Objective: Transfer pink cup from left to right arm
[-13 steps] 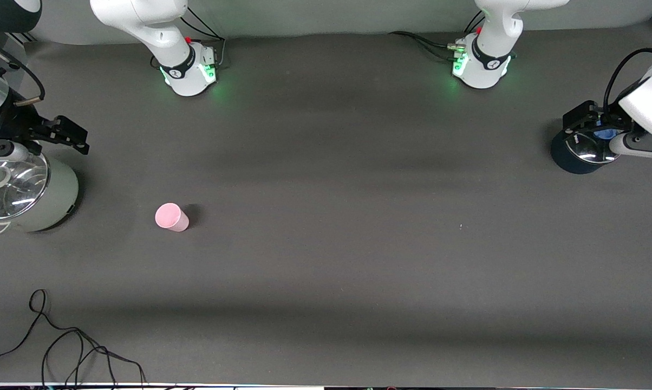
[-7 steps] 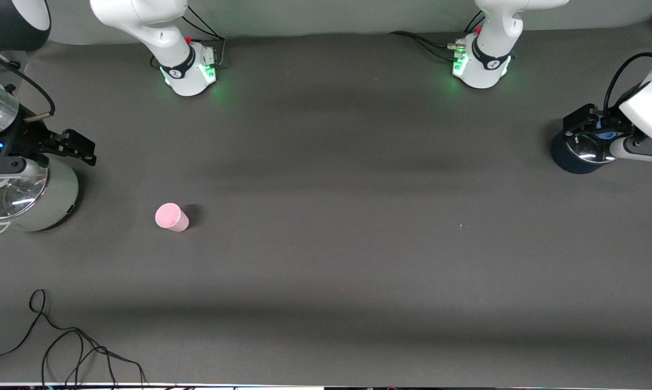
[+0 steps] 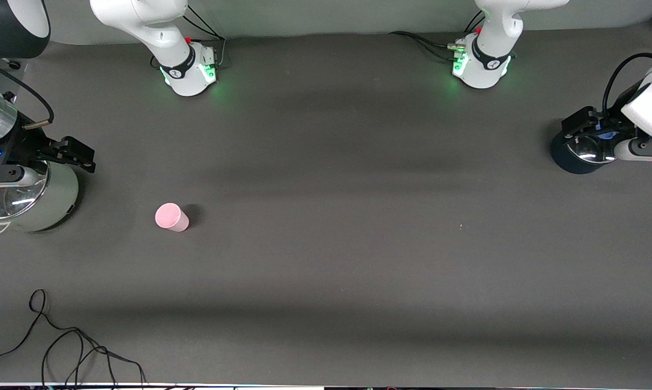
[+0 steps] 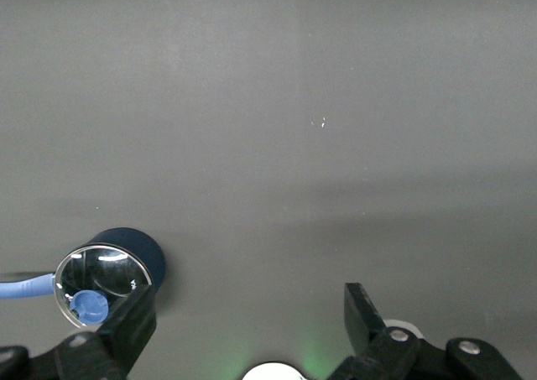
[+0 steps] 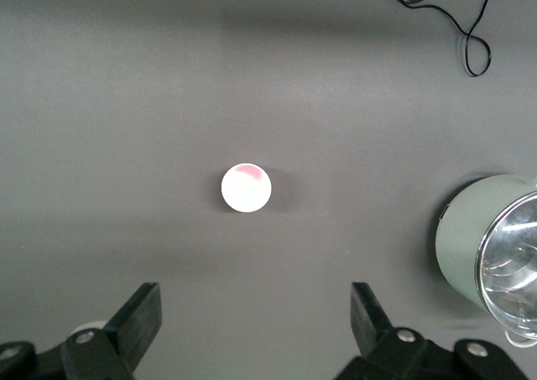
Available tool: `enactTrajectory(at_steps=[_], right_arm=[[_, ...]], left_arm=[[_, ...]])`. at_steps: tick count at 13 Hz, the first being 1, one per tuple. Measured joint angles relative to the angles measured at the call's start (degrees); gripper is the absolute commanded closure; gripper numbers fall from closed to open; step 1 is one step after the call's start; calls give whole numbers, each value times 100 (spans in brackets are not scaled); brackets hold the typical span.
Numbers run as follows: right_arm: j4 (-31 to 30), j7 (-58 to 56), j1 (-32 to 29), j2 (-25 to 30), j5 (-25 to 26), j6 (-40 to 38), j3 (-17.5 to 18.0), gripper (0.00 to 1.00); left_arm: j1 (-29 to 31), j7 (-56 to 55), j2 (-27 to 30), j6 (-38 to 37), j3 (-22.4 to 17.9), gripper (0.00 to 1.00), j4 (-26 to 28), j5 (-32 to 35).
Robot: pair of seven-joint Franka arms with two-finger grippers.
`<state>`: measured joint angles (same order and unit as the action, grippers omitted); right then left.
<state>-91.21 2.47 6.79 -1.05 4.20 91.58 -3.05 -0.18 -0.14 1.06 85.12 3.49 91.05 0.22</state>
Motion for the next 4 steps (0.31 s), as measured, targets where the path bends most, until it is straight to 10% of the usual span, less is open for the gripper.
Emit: enactTrajectory(at_steps=[4], right_arm=[[11, 0, 8, -9, 0, -6, 4, 0]], left_arm=[[1, -7, -39, 36, -11, 0, -16, 0]])
